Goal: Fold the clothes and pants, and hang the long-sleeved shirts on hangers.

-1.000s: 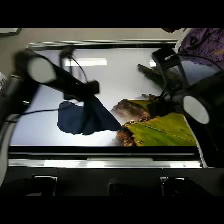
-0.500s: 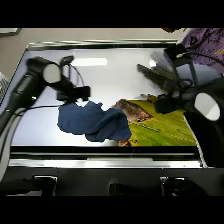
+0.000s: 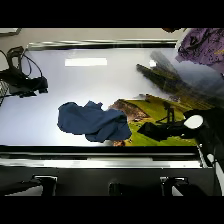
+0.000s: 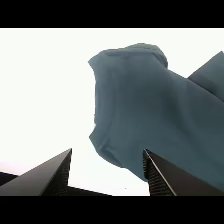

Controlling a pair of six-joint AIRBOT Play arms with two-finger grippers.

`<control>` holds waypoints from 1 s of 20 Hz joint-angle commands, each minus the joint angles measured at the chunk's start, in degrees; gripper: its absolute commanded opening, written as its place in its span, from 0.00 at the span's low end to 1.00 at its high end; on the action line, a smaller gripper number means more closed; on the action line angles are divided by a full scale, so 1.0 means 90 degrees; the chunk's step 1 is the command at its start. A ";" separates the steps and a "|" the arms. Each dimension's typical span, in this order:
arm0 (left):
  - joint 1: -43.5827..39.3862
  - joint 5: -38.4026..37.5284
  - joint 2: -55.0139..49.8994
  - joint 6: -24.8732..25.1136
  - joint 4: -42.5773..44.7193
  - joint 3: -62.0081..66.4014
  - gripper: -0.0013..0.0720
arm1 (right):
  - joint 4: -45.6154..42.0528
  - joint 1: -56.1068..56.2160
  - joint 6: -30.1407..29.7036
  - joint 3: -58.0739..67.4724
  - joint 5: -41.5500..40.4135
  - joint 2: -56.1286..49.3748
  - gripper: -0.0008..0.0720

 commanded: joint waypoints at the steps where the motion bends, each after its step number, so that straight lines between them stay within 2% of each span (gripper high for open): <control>1: 0.0289 -0.0024 0.0010 0.0075 0.0039 -0.0005 0.72 | 0.0988 0.0843 -0.0085 -0.0719 -0.1503 -0.0362 0.83; 4: 0.0306 -0.0051 0.0010 0.0131 0.0104 -0.0005 0.72 | 0.1707 0.1438 -0.0495 -0.0719 -0.2142 -0.1236 0.83; 6: 0.0311 -0.0058 0.0010 0.0170 0.0104 -0.0005 0.72 | 0.2067 0.1647 -0.0882 -0.0670 -0.2351 -0.1741 0.76; 8: 0.0413 -0.0053 0.0010 0.0204 0.0102 -0.0015 0.72 | 0.2055 0.1649 -0.0899 -0.0529 -0.2528 -0.2040 0.73; 11: 0.0857 -0.0032 0.0032 0.0561 0.0051 -0.0321 0.72 | 0.2047 0.1649 -0.0933 -0.0240 -0.2824 -0.2089 0.59; 12: 0.1105 0.0083 0.0041 0.0580 -0.0100 -0.0520 0.72 | 0.1984 0.1649 -0.0920 -0.0136 -0.2841 -0.2089 0.53; 13: 0.1370 0.0328 0.0063 0.0580 -0.0435 -0.0755 0.72 | 0.1800 0.1649 -0.0809 -0.0036 -0.2837 -0.2089 0.53; 14: 0.1639 0.0639 0.0075 0.0641 -0.0957 -0.1025 0.72 | 0.1418 0.1649 -0.0520 0.0056 -0.2810 -0.2089 0.49; 15: 0.1906 0.0988 0.0066 0.0899 -0.1683 -0.1328 0.72 | 0.0981 0.1649 -0.0233 0.0141 -0.2715 -0.2089 0.35; 16: 0.2098 0.1309 0.0049 0.1243 -0.2339 -0.1634 0.72 | 0.0648 0.1649 -0.0121 0.0214 -0.2582 -0.2089 0.14; 17: 0.2237 0.1620 0.0022 0.1605 -0.2841 -0.1965 0.72 | 0.0481 0.1649 -0.0100 0.0262 -0.2416 -0.2086 0.05; 20: 0.2314 0.2535 0.0002 0.2030 -0.3279 -0.2999 0.72 | 0.0386 0.1649 -0.0095 0.0306 -0.1991 -0.1957 0.05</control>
